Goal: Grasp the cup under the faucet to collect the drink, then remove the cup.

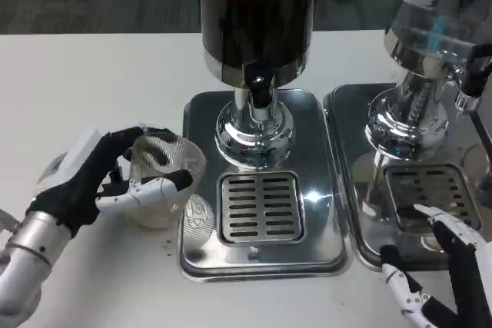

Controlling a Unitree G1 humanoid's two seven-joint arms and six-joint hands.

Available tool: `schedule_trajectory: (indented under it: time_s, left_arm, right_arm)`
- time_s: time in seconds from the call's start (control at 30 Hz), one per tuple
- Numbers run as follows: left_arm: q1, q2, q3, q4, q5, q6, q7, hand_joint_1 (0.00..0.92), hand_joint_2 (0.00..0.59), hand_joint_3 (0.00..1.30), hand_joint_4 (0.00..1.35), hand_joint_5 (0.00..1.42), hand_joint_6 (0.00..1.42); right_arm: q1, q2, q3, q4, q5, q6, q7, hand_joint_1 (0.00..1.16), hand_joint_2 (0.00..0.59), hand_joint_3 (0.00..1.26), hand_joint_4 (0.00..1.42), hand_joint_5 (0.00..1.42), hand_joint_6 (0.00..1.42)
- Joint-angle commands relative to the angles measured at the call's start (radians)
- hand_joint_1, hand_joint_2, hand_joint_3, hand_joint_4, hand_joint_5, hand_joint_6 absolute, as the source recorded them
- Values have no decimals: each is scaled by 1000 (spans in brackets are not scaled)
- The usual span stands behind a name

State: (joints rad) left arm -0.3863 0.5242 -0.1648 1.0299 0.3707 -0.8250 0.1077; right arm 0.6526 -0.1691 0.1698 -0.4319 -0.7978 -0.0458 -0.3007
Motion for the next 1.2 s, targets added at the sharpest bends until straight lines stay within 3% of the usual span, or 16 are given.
schedule_trajectory:
  time_s: [0.03,0.57,1.2]
  left_arm:
    - [4,-7,-8,21,15,-9,19,318,86,426,554,778,1253]
    - [13,-4,1,38,11,0,37,341,91,440,596,829,1290]
    - [47,-13,36,23,-5,-37,110,406,89,543,700,951,1397]
  right_arm:
    - [3,-3,-6,5,5,-13,-10,404,396,326,234,229,365]
    - [3,-7,-18,-2,11,-15,-2,394,399,326,234,221,365]
    - [-1,-16,-29,-9,21,-17,10,392,399,326,234,221,365]
